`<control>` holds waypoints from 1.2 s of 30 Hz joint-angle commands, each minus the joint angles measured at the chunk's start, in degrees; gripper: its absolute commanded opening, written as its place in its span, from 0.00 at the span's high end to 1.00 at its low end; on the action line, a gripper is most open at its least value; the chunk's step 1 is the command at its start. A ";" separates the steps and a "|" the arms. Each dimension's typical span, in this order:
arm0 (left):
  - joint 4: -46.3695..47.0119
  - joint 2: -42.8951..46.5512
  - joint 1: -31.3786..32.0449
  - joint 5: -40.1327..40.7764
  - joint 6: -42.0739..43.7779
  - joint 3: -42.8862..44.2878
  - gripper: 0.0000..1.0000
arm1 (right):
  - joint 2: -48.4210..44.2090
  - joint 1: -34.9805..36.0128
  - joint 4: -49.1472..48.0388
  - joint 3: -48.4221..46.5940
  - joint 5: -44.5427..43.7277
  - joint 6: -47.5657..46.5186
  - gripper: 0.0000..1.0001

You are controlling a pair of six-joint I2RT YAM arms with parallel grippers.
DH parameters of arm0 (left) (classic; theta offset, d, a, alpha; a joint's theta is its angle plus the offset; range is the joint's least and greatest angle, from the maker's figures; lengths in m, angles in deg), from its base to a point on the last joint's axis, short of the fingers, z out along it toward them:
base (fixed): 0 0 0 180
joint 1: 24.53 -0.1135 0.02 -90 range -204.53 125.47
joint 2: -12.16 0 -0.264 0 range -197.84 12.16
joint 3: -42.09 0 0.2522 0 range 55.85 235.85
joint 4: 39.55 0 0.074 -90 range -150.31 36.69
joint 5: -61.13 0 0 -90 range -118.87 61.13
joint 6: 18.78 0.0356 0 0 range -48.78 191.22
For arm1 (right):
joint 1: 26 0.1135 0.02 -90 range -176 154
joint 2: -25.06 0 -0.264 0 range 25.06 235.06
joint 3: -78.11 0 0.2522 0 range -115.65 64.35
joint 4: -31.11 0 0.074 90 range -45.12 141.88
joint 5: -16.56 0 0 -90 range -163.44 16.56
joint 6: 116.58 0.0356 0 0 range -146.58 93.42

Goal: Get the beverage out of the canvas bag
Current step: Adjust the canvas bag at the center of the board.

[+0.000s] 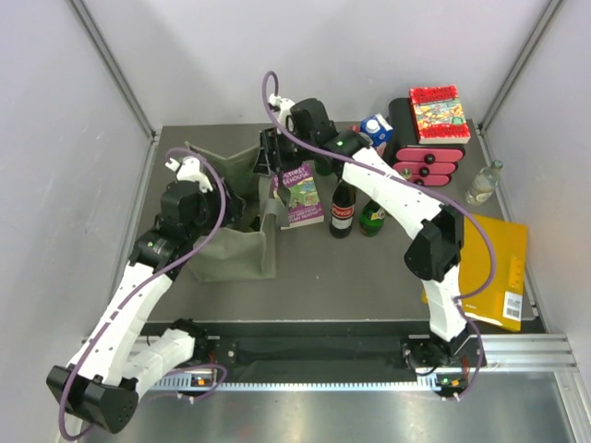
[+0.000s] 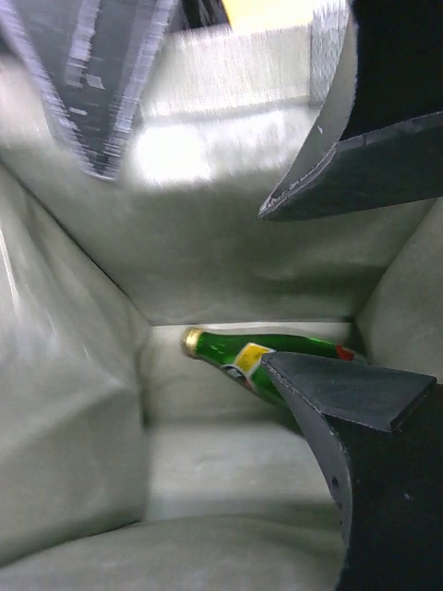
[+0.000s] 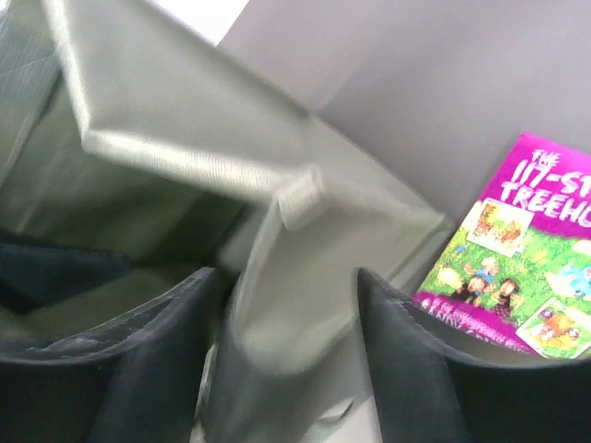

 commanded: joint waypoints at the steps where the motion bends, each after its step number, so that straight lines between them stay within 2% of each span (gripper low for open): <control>1: -1.63 2.36 -0.24 -1.93 -1.58 -3.49 0.37 | 0.35 1.40 -2.49 -4.54 -2.88 0.12 0.52; 2: -2.07 2.89 -0.15 -2.27 -2.36 -4.89 0.37 | 0.35 1.49 -2.93 -4.98 -2.53 0.12 0.68; 5: -3.12 5.00 -0.24 -2.63 -3.33 -7.00 0.37 | -0.70 1.49 -4.15 -5.07 -0.77 0.46 0.99; 7: -3.91 6.49 -0.15 -1.32 -3.51 -7.18 0.36 | -2.11 1.49 -5.73 -4.29 0.37 0.82 1.00; 14: -4.44 4.57 -0.15 1.06 -3.51 -0.16 0.27 | -16.42 3.68 -25.84 14.69 3.80 1.08 1.00; 21: -5.14 3.77 -0.24 0.62 -4.31 3.19 0.24 | -24.61 6.67 -35.79 27.26 0.91 -3.22 1.00; 24: -6.11 5.52 -0.15 -0.34 -4.57 0.91 0.23 | -27.24 8.43 -37.73 31.83 -0.94 -6.03 1.00; 28: -5.67 10.71 -0.15 -1.84 -8.86 -7.51 0.23 | -30.50 10.19 -41.51 39.64 -3.40 -7.53 1.00; 36: -4.89 19.77 -0.15 1.50 -12.66 -17.46 0.20 | -34.72 12.30 -46.52 46.69 -5.95 -10.34 1.00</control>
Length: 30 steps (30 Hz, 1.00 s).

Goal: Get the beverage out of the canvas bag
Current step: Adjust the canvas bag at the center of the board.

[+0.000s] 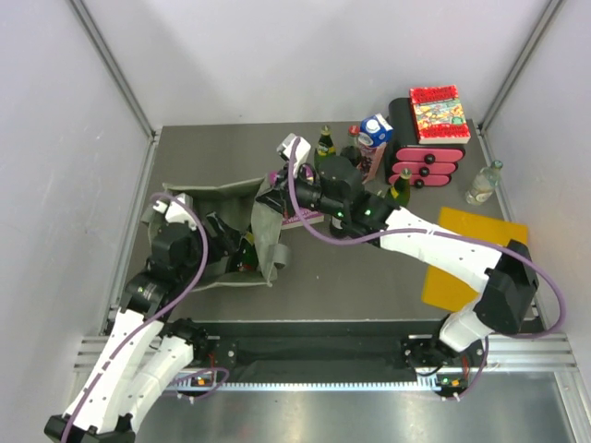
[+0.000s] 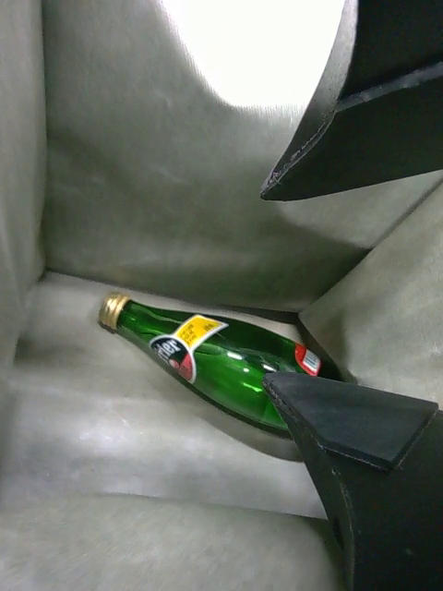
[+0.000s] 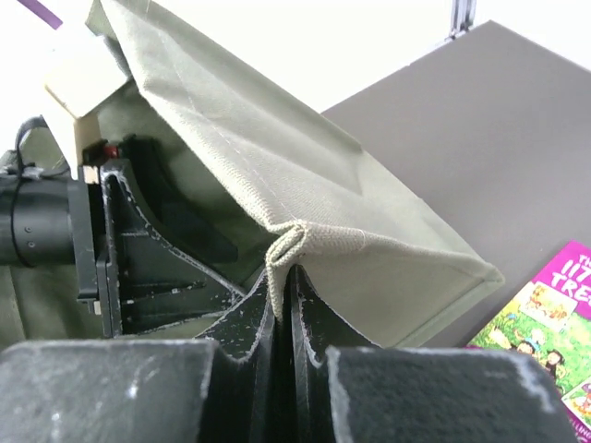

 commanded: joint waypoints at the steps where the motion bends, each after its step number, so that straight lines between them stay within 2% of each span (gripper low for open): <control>1: 0.27 2.59 -0.26 2.38 -2.82 -3.78 0.21 | -5.54 1.68 -8.53 2.19 -1.01 -3.30 1.00; 8: 3.70 2.42 -0.17 4.83 2.19 -7.83 0.20 | -8.53 5.19 -12.14 6.59 -3.21 -7.43 1.00; 13: 5.02 4.08 -0.17 5.10 6.93 -8.44 0.20 | -11.42 8.79 -14.86 12.03 -4.97 -13.92 1.00; 17: 5.11 7.15 -0.08 3.09 10.18 -9.59 0.20 | -12.66 10.99 -17.15 16.52 -6.55 -17.02 1.00; 25: 13.10 14.11 -0.08 2.03 22.22 -11.96 0.20 | -13.28 11.87 -18.03 20.30 -6.20 -20.79 1.00; 30: 14.16 10.86 -0.17 -0.87 21.36 -12.14 0.20 | -13.89 11.87 -17.42 21.35 -4.45 -22.81 1.00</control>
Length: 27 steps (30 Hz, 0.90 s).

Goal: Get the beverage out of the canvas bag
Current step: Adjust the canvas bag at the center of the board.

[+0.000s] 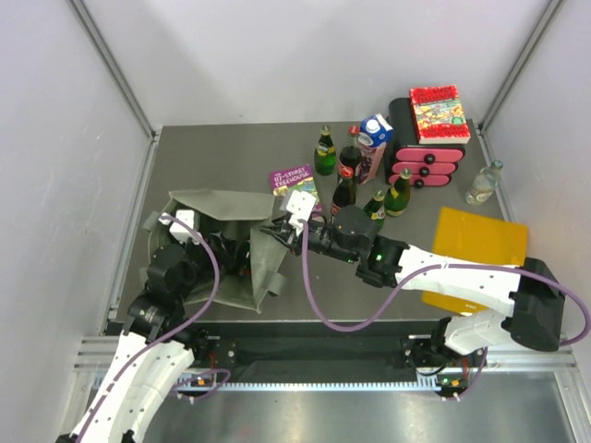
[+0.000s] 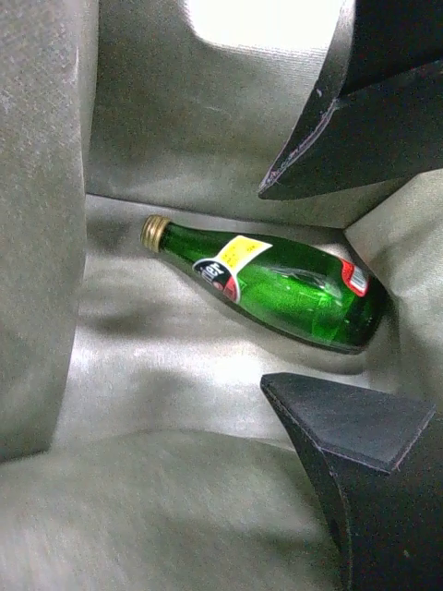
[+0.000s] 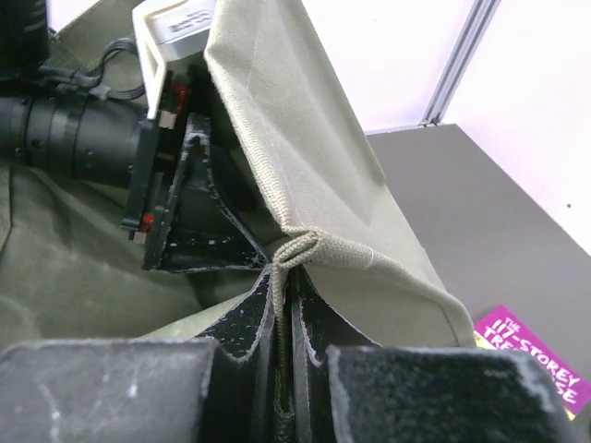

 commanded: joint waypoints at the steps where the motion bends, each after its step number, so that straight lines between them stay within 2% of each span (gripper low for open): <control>1: 6.14 -2.67 -0.19 -2.77 2.12 -0.51 0.20 | -2.96 1.16 -0.43 1.40 4.21 -2.82 1.00; 5: 7.03 -5.13 -0.11 -9.61 6.32 1.23 0.20 | -4.37 1.08 1.76 2.72 8.25 -6.06 1.00; 7: 5.63 -6.36 -0.11 -10.17 13.79 3.26 0.19 | -4.81 0.90 3.08 2.98 10.54 -7.38 1.00; 8: 5.53 -6.63 -0.19 -10.86 20.94 4.92 0.18 | -4.90 0.64 3.34 2.99 11.15 -7.83 1.00; 11: 4.39 -8.91 -0.20 -13.05 30.91 6.43 0.13 | -4.20 -0.50 4.49 2.02 13.44 -7.75 1.00; 15: 0.17 -14.09 -0.19 -19.63 36.04 7.58 0.14 | -3.06 -2.00 5.28 0.79 15.11 -6.69 1.00; 19: 1.31 -16.82 -0.28 -23.87 40.25 5.65 0.14 | -3.06 -3.49 5.72 0.44 17.39 -5.99 1.00; 27: 2.45 -20.43 -0.28 -27.83 45.44 2.22 0.15 | -1.92 -7.88 6.51 -1.06 23.80 -1.59 1.00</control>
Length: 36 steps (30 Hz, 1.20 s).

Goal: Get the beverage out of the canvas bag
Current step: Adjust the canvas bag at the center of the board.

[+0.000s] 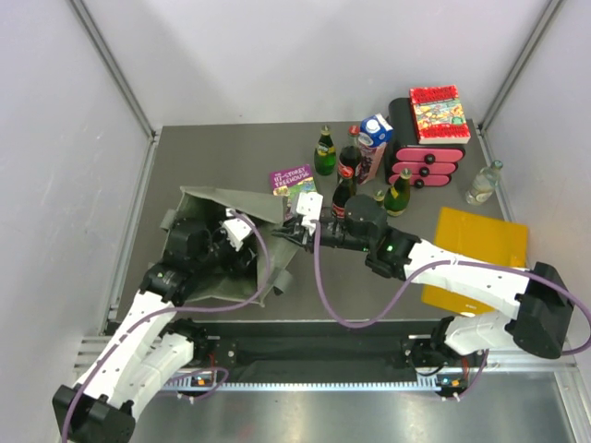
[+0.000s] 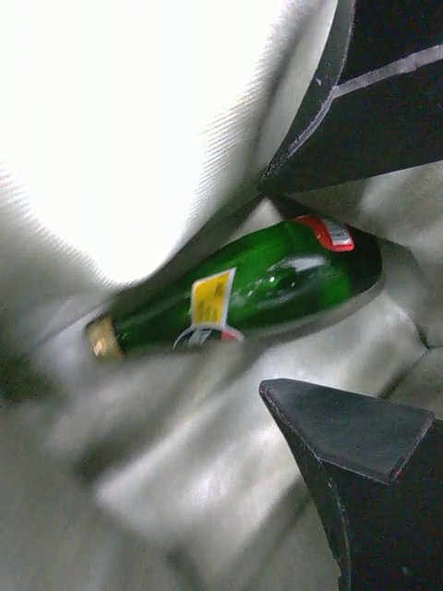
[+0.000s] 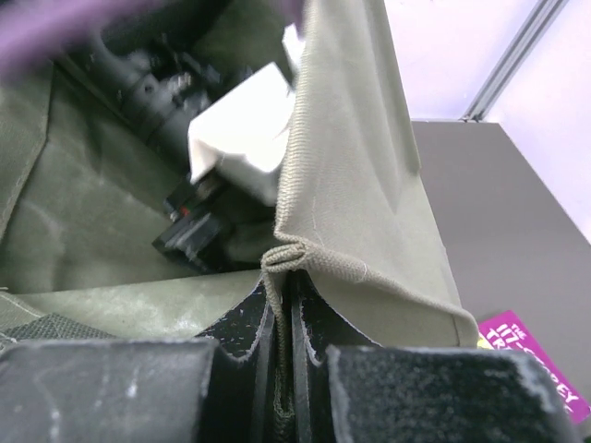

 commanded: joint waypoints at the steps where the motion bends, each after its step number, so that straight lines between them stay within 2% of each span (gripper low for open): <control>1: 2.17 -1.89 -0.11 -3.85 5.69 -2.57 0.15 | 0.53 -1.85 1.51 -3.00 9.21 3.74 1.00; 4: 2.70 -2.69 -0.11 -2.45 6.92 -3.10 0.15 | -0.17 -2.47 1.86 -2.39 9.92 4.01 1.00; 8: 1.83 -1.20 -0.19 3.07 7.88 -2.93 0.14 | -2.01 -2.30 -1.03 3.39 7.64 3.40 1.00; 16: 0.33 10.14 -0.19 10.21 8.95 -3.81 0.14 | -2.63 0.34 1.15 7.89 3.07 -4.95 0.98; 21: -2.66 15.40 -0.11 9.95 10.53 -3.89 0.14 | -4.12 1.74 2.64 8.86 2.36 -6.63 0.95; 24: -5.99 17.08 -0.19 6.79 11.32 -4.16 0.14 | -5.61 3.06 3.52 9.21 2.19 -7.59 0.92; 29: -10.56 17.62 -0.11 0.73 14.12 -4.16 0.15 | -6.85 4.20 5.54 7.64 1.22 -9.44 0.90; 36: -13.04 13.84 -0.19 -0.07 19.84 -1.69 0.15 | -7.99 8.95 7.57 4.47 -1.06 -13.92 0.92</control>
